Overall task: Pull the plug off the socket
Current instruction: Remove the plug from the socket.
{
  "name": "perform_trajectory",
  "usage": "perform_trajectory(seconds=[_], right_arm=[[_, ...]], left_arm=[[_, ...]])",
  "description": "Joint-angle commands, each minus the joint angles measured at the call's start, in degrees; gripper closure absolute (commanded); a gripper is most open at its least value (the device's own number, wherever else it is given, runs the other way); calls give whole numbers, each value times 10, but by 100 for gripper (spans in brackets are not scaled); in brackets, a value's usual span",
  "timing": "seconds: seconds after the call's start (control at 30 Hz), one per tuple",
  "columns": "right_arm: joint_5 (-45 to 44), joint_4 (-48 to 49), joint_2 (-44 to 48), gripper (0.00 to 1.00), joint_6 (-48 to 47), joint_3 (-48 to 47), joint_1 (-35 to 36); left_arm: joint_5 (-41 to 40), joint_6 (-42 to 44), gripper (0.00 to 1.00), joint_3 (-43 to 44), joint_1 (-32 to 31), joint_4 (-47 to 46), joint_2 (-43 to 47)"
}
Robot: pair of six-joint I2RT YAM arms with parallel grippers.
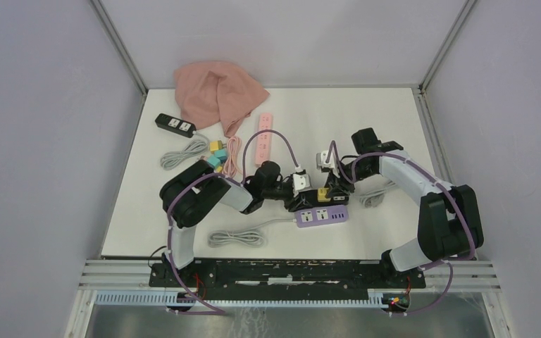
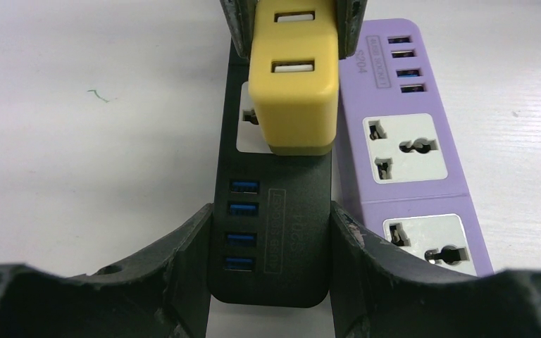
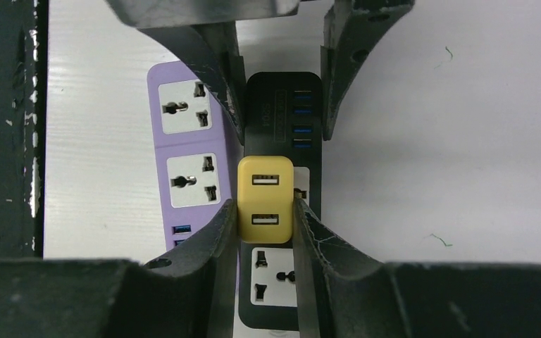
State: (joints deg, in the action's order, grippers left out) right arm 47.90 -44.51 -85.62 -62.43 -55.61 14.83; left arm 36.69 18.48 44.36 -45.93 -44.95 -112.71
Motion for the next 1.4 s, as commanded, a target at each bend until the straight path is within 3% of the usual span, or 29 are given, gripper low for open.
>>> perform_trajectory(seconds=[0.0, 0.23, 0.5, 0.77, 0.83, 0.93, 1.03, 1.37], right_arm=[[73, -102, 16, 100, -131, -32, -7], [116, -101, 13, 100, -107, -42, 15], [87, 112, 50, 100, 127, 6, 15], [92, 18, 40, 100, 76, -40, -22], [102, -8, 40, 100, 65, -50, -32], [113, -29, 39, 100, 63, -60, -38], [125, -41, 34, 100, 61, -68, -39], [143, -102, 18, 100, 51, -100, -39]], left_arm=[[4, -2, 97, -3, 1, 28, -13], [5, -2, 97, -3, 1, 28, -13], [6, -1, 97, 1, 1, 34, -16], [1, -5, 96, -1, 1, 29, -14], [-8, -12, 86, -6, 1, 19, -11], [-31, -36, 55, -32, 1, -33, 0], [-46, -56, 37, -58, 1, -82, 15], [-123, -161, 15, -141, 6, -176, 105]])
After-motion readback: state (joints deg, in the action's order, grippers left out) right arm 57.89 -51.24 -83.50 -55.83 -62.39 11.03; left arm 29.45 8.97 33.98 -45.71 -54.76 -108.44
